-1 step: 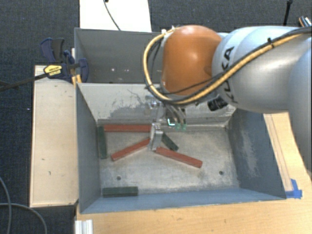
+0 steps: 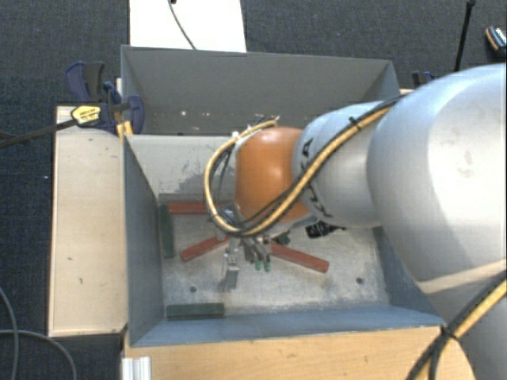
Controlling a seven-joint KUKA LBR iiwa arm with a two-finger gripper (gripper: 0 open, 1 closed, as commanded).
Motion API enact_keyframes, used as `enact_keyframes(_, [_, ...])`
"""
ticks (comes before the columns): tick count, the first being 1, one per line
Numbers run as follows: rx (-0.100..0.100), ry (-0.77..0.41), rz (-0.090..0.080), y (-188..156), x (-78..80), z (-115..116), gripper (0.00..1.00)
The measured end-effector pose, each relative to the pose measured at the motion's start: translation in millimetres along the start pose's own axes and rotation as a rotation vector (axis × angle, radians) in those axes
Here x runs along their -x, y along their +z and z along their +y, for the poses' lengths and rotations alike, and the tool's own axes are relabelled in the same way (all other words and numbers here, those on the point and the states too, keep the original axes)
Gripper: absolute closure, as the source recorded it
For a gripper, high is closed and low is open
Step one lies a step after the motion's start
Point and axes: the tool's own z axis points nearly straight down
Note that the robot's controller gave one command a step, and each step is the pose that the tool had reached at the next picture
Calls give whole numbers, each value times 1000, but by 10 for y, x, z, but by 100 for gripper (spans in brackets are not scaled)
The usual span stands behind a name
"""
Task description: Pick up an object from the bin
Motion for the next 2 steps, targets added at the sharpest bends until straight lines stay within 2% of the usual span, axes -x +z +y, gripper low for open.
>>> enact_keyframes(1, [3, 6, -13, -64, 48, 1, 100])
enact_keyframes(2, [-2, -63, -16, -1085, 97, -920, 100])
